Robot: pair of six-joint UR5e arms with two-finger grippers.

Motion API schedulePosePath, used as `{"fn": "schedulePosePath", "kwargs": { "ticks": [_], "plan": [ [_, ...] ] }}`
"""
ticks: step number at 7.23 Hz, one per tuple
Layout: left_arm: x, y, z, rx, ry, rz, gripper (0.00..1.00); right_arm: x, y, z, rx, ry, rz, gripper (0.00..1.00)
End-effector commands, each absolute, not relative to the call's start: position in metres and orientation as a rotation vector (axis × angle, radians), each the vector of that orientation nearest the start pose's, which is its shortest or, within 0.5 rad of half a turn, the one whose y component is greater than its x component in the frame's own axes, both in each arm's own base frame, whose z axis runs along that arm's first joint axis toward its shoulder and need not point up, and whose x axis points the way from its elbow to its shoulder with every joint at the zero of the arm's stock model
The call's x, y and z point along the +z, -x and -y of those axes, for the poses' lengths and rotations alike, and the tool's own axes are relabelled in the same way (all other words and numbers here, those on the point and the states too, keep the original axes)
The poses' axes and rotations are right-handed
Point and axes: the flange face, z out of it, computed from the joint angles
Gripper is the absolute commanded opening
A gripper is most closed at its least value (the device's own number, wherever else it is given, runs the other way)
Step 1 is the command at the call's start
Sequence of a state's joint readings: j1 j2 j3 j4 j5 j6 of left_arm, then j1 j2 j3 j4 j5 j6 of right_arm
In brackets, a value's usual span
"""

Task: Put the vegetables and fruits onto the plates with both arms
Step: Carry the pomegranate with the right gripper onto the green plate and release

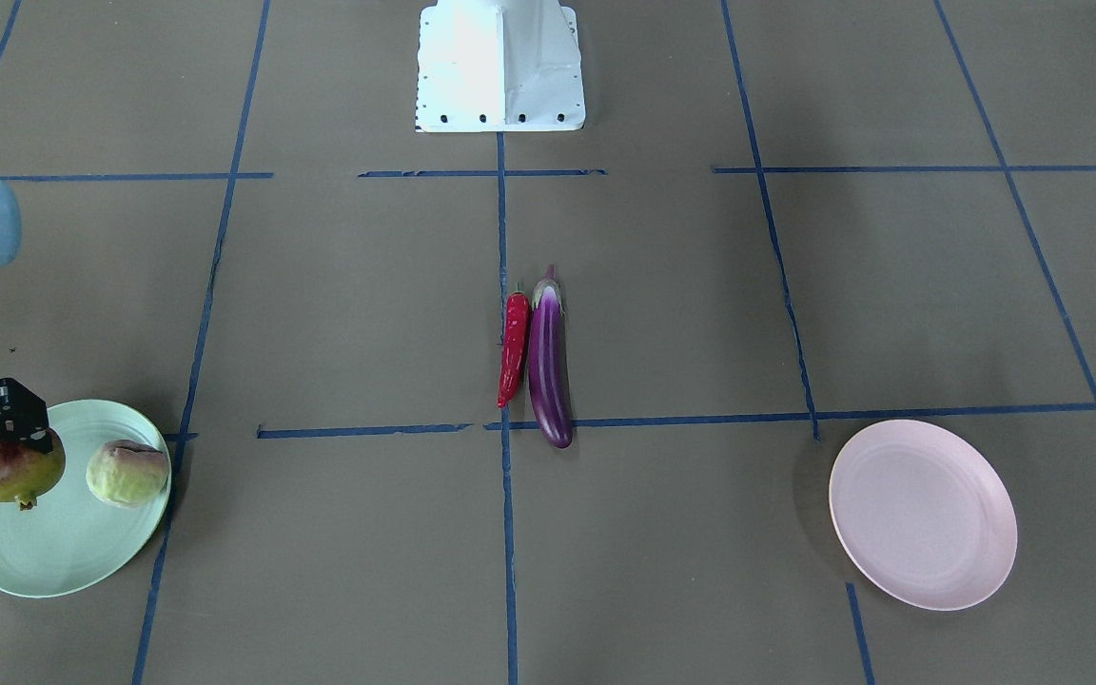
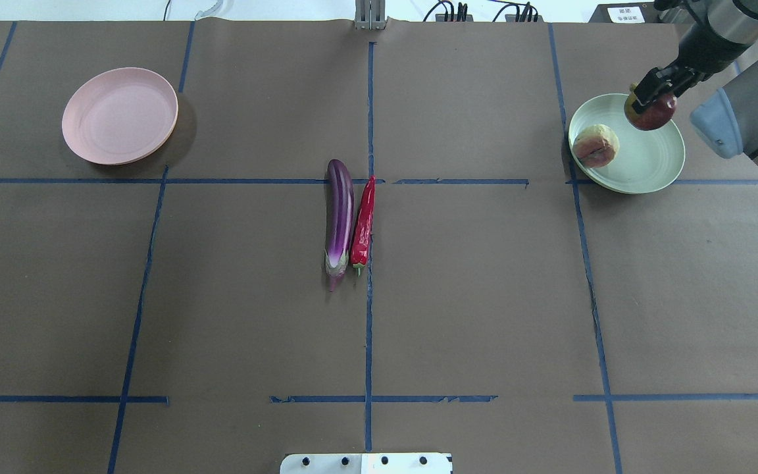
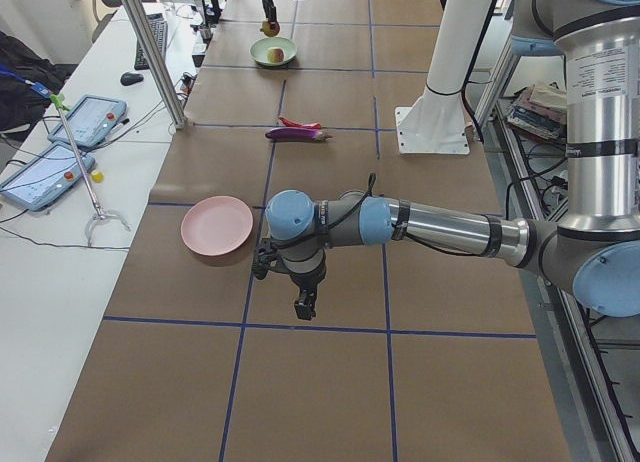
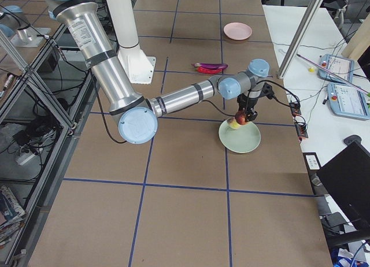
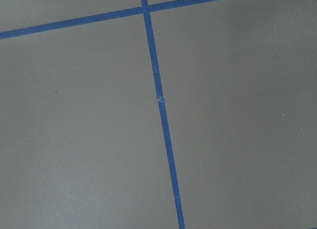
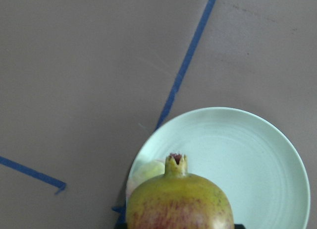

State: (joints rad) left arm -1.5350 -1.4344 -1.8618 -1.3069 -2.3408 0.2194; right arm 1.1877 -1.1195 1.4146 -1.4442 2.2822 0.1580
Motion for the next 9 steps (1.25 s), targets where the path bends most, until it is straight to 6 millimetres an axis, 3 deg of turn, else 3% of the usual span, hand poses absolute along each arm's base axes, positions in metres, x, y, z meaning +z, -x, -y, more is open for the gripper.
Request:
{"fn": "schedulePosePath", "kwargs": {
  "ticks": [1,2,3,4,5,7,8,9],
  "plan": [
    [0.605,0.049,0.423,0.2,0.032,-0.777,1.0,0.53,0.188,0.658,-0.377,-0.206,0.789,0.03],
    [0.605,0.049,0.423,0.199,0.034,-0.777,1.0,0.54,0.191,0.657,-0.373,-0.195,0.786,0.1],
    [0.605,0.049,0.423,0.199,0.034,-0.777,1.0,0.546,0.193,0.656,-0.369,-0.183,0.782,0.26],
    [0.605,0.049,0.423,0.199,0.034,-0.777,1.0,0.549,0.198,0.655,-0.374,-0.174,0.782,0.53],
    [0.605,0.049,0.423,0.199,0.034,-0.777,1.0,0.55,0.199,0.654,-0.376,-0.171,0.782,1.0],
    [0.605,0.049,0.423,0.199,0.034,-0.777,1.0,0.55,0.199,0.653,-0.371,-0.17,0.783,1.0],
    [0.605,0.049,0.423,0.199,0.034,-0.777,1.0,0.54,0.194,0.656,-0.366,-0.186,0.791,1.0],
    [0.605,0.049,0.423,0.2,0.033,-0.775,1.0,0.538,0.165,0.664,-0.326,-0.198,0.789,1.0]
  ]
}}
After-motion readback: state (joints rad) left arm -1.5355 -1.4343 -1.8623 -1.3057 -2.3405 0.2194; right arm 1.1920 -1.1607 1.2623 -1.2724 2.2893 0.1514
